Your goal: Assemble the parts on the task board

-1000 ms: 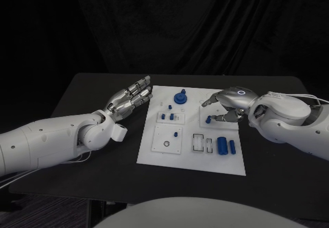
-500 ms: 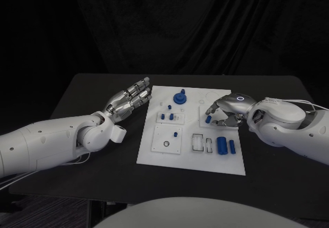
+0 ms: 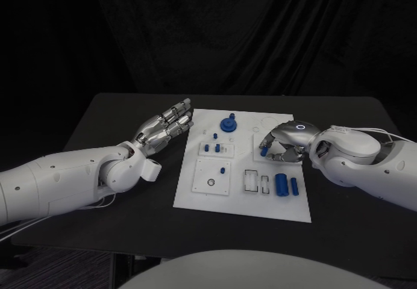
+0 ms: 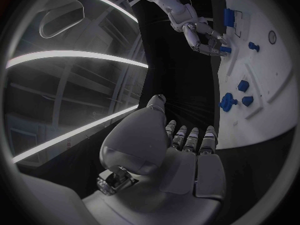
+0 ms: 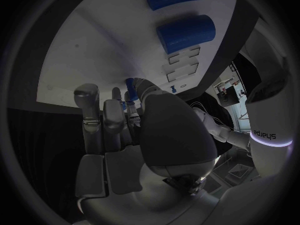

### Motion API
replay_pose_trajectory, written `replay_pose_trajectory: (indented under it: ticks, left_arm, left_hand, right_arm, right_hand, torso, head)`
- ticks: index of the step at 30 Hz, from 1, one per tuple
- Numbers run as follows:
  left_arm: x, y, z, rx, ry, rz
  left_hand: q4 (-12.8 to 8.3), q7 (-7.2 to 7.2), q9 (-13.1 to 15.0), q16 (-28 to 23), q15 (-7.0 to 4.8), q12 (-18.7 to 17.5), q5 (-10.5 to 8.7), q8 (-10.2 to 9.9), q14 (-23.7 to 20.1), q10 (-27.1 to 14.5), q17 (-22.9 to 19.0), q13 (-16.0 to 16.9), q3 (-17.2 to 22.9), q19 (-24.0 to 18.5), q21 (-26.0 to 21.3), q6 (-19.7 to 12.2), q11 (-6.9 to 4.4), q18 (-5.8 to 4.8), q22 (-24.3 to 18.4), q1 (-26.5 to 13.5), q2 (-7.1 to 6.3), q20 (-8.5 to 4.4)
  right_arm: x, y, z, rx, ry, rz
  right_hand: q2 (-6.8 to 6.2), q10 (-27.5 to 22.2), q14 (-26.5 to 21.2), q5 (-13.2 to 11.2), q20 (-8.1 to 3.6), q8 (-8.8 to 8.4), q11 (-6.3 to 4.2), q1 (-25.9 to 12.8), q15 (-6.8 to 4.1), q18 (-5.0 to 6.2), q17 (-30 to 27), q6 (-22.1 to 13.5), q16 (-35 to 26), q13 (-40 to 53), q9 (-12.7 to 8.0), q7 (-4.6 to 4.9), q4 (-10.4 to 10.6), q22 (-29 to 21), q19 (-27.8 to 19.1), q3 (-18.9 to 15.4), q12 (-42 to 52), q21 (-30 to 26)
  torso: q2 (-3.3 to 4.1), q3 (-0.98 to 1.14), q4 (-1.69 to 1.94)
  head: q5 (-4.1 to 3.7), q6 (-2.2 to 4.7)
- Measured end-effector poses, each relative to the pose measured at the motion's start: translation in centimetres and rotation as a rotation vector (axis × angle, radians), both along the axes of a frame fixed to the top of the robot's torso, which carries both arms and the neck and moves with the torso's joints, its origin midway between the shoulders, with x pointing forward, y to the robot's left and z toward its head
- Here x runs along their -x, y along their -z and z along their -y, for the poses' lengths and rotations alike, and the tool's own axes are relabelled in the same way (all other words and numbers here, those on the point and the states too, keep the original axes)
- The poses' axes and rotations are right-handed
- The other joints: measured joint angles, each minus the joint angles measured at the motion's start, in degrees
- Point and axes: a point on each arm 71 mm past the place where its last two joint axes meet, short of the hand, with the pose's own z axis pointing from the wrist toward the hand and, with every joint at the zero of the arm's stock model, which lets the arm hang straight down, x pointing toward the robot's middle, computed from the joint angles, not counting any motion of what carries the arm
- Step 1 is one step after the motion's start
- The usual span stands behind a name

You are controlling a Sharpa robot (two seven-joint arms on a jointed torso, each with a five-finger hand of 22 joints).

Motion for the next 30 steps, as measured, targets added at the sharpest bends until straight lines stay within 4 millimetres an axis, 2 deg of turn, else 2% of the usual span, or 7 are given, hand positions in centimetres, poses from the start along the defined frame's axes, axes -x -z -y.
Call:
replay_pose_trajectory:
  ticks: [6,13,18,23,24,30]
  left_arm:
    - [0.0,0.1,0.0,0.000,0.000,-0.002]
    - [0.0,0.2,0.1,-0.001,0.000,-0.003]
    - [0.0,0.3,0.1,0.000,0.001,-0.004]
    - [0.0,0.3,0.1,0.000,0.001,-0.005]
    - [0.0,0.3,0.1,0.000,0.001,-0.005]
    - [0.1,0.3,0.1,0.000,0.001,-0.006]
  left_hand:
    - [-0.2,0.19,0.0,0.0,0.41,0.0,0.00,0.0,0.0,-0.2,0.0,0.0,0.2,0.2,0.0,-0.2,0.21,0.00,0.0,0.3,0.33,0.20]
    - [-0.2,0.19,0.0,0.0,0.41,0.0,0.00,0.0,0.0,-0.2,0.0,0.0,0.2,0.2,0.0,-0.2,0.20,-0.01,0.0,0.3,0.33,0.20]
    - [-0.4,0.19,0.0,0.0,0.41,0.0,0.00,0.0,0.0,0.0,0.0,0.0,0.4,0.2,0.0,-0.2,0.40,-0.01,0.0,0.3,0.33,0.19]
    - [-0.6,0.19,0.0,0.0,0.41,0.0,0.21,0.0,0.0,0.0,0.0,0.0,0.6,0.2,0.0,-0.2,0.40,0.00,0.0,0.6,0.56,0.19]
    - [-0.6,0.19,0.0,0.0,0.41,0.0,0.21,0.0,0.0,0.0,0.0,0.0,0.6,0.2,0.0,-0.2,0.40,0.00,0.0,0.6,0.56,0.19]
    - [-0.7,0.60,0.0,0.0,0.83,0.0,0.21,0.0,0.0,0.0,0.0,0.0,0.7,0.0,0.0,0.2,0.40,0.00,0.1,0.6,0.56,0.40]
  right_arm:
    - [0.0,0.2,-0.4,-0.002,-0.010,-0.004]
    - [-0.1,0.5,-0.7,-0.003,-0.018,-0.007]
    - [-0.1,0.6,-0.9,-0.005,-0.024,-0.008]
    - [-0.1,0.6,-1.0,-0.008,-0.026,-0.005]
    - [-0.1,0.6,-1.0,-0.009,-0.026,-0.004]
    - [-0.1,0.6,-1.1,-0.016,-0.028,0.002]
  right_hand:
    - [0.00,1.4,0.2,0.0,0.02,0.00,0.10,0.0,-0.21,0.00,0.0,0.5,0.2,-0.2,0.2,0.47,0.1,0.0,0.0,0.7,-0.3,0.0]
    - [-0.47,5.1,0.2,0.0,0.21,0.34,-0.39,0.5,-0.21,0.00,0.0,2.7,0.2,-0.5,1.1,0.95,0.1,0.0,0.2,2.3,-1.0,0.3]
    - [-0.68,7.6,0.2,0.0,0.21,1.50,-0.82,0.7,-0.21,-0.01,0.0,4.7,0.2,-0.6,2.1,1.31,-0.3,0.0,0.2,3.3,-1.5,0.3]
    - [-0.28,9.9,0.3,0.0,0.00,2.79,-1.39,1.7,-0.33,-0.10,0.0,7.2,0.2,-0.6,3.5,1.66,-1.2,0.0,0.4,4.4,-1.9,0.7]
    - [-0.06,10.4,0.4,0.0,0.00,3.05,-1.42,1.9,-0.41,-0.59,0.0,7.6,0.2,-0.6,3.8,1.75,-1.4,0.0,0.4,4.6,-2.0,0.7]
    - [0.23,11.5,0.4,0.0,0.00,3.77,-1.84,2.8,-0.41,-0.53,-0.5,8.7,0.1,-0.8,5.1,2.02,-2.7,0.0,0.4,5.4,-2.6,0.7]
  torso:
    - [0.01,-0.02,-0.03]
    - [0.03,-0.02,-0.03]
    - [0.03,0.01,0.01]
    - [0.03,0.04,0.01]
    - [0.03,0.05,-0.01]
    - [0.03,0.07,-0.03]
  head:
    - [-0.03,0.00]
    - [-0.15,0.00]
    - [-0.15,0.00]
    - [-0.08,0.00]
    - [-0.08,0.00]
    - [-0.08,0.00]
